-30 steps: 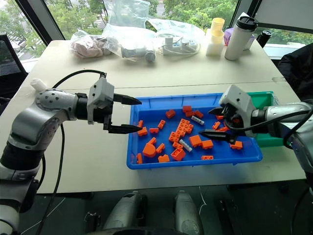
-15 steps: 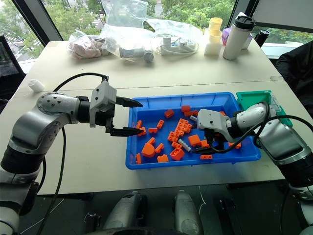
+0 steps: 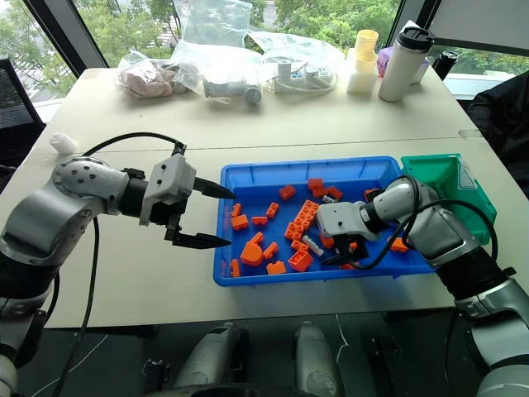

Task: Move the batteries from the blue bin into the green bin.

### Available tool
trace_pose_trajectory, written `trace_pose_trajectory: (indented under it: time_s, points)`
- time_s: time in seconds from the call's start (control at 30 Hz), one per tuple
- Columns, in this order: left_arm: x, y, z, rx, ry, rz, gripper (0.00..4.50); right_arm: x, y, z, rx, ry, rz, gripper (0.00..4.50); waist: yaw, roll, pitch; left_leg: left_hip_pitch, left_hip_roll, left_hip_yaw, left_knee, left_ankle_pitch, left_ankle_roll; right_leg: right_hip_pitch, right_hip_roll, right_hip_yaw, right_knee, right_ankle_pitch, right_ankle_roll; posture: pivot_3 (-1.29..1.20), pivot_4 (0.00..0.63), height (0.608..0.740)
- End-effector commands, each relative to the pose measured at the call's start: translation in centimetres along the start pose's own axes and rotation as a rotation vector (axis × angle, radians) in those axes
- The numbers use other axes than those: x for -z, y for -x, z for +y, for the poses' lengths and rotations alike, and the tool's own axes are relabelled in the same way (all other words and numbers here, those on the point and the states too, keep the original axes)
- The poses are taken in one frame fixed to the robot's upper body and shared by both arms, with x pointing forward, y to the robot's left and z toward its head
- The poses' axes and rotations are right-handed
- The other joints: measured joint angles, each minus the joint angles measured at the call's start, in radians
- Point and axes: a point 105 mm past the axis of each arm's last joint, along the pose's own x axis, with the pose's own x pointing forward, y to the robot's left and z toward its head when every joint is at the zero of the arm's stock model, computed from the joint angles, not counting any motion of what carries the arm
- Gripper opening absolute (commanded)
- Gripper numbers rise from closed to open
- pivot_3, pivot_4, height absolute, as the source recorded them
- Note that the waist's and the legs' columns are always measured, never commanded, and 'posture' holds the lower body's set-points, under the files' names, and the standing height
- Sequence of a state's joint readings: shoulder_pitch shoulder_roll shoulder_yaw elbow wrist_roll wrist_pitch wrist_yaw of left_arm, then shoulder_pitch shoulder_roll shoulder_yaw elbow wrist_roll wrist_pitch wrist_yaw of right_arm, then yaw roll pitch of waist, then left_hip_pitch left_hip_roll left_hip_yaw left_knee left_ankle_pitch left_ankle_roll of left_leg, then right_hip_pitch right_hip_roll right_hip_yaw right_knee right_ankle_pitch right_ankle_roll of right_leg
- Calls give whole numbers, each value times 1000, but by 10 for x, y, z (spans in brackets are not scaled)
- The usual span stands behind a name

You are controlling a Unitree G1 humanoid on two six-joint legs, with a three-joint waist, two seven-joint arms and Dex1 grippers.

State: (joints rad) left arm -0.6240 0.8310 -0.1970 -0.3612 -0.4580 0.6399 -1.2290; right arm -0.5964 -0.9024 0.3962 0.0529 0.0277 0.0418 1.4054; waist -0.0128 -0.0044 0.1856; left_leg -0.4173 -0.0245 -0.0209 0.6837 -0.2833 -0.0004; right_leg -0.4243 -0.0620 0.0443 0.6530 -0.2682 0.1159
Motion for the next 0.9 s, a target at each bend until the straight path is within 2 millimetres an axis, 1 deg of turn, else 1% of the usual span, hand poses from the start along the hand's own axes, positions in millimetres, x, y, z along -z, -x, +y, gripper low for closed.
trace_pose_trajectory:
  time_s: [0.03, 0.2, 0.23, 0.27, 0.3, 0.47, 0.67, 0.77, 0.8, 0.87, 0.9]
  points:
    - [-4, -2, 0, -5, -47, 7, 4500, -4, -2, -6, -6, 92, 3, 4456, -1, 0, 0, 0, 0, 0, 0, 0, 0, 0, 0, 0, 0, 0, 0, 0, 150, 740]
    - [-3, -3, 0, -13, -50, 14, 4500, -6, -4, -5, -29, 103, -15, 4456, 0, 0, 0, 0, 0, 0, 0, 0, 0, 0, 0, 0, 0, 0, 0, 0, 150, 740]
    - [-2, -3, 0, -15, -49, 15, 4500, -6, -5, -4, -33, 107, -17, 4075, 0, 0, 0, 0, 0, 0, 0, 0, 0, 0, 0, 0, 0, 0, 0, 0, 150, 740]
    - [-2, -4, 0, -18, -49, 17, 4500, -6, -6, -2, -43, 112, -16, 3918, 0, 0, 0, 0, 0, 0, 0, 0, 0, 0, 0, 0, 0, 0, 0, 0, 150, 740]
    - [-1, -4, 1, -22, -49, 19, 4500, -5, -7, 0, -50, 118, -13, 3593, 0, 0, 0, 0, 0, 0, 0, 0, 0, 0, 0, 0, 0, 0, 0, 0, 150, 740]
    - [0, -5, 2, -32, -49, 22, 4500, 0, -10, 6, -69, 132, 6, 1051, 0, 0, 0, 1, 0, 0, 0, 0, 0, 0, 0, 0, 0, 0, 0, 0, 150, 740]
    - [1, -4, 4, -40, -55, 28, 4500, -2, -5, -1, -23, 121, 6, 1051, 0, 0, 0, 2, 0, 0, 0, 0, 0, 1, 0, 0, 1, 0, 0, 0, 150, 740]
    - [3, 0, 8, -59, -53, 36, 4500, -3, 1, -8, 21, 90, -2, 1051, 0, 0, 0, 1, 0, 0, 0, 0, 0, 1, 0, 0, 1, 0, 0, 0, 150, 740]
    - [5, 3, 11, -77, -51, 44, 4500, -6, 6, -15, 54, 54, -27, 1051, 0, 0, 0, 1, 0, 0, 0, 0, 0, 1, 0, 0, 1, 0, 0, 0, 150, 740]
    - [8, 9, 15, -104, -47, 64, 4500, -14, 17, -28, 111, -29, -87, 1571, 0, 0, 0, 2, 0, 0, 0, 0, 0, 1, 0, 0, 1, 0, 0, 0, 150, 740]
    - [10, 12, 17, -111, -46, 73, 4500, -17, 24, -33, 130, -63, -107, 1954, -1, 0, 0, 2, 0, 0, 0, 0, 0, 1, 0, 0, 1, 0, 0, 0, 150, 740]
